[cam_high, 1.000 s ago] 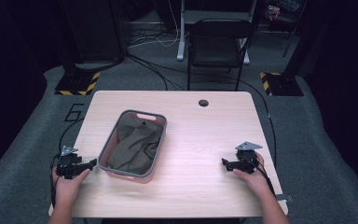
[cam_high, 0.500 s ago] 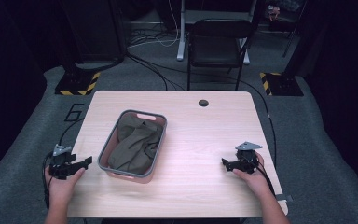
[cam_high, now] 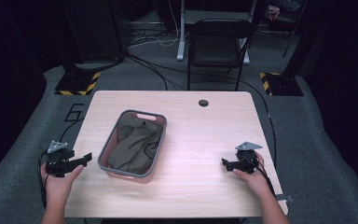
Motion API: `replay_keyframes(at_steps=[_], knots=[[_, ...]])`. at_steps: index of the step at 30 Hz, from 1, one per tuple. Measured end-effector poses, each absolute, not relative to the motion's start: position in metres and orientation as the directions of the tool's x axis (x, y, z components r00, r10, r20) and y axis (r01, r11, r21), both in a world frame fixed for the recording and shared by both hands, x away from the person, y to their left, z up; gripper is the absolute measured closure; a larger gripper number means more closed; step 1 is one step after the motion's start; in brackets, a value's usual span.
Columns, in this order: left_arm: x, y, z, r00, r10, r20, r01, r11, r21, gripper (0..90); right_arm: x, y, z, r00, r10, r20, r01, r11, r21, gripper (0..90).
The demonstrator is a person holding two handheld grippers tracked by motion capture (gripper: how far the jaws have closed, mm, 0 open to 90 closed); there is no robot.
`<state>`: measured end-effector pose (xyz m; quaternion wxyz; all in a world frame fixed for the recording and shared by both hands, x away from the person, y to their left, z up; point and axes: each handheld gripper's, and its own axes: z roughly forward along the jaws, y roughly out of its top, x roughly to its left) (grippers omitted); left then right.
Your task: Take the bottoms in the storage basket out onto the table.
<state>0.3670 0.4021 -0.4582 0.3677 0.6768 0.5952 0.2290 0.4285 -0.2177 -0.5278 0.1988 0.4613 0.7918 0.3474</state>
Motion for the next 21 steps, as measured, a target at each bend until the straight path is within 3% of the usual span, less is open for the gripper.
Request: replay_keyframes(at_steps=[21], knots=[[0.371, 0.381, -0.435, 0.238, 0.963, -0.129, 0.627, -0.051, 0.777, 16.2, 0.428, -0.218, -0.528, -0.493, 0.87, 0.007, 0.594, 0.331, 0.733, 12.0]])
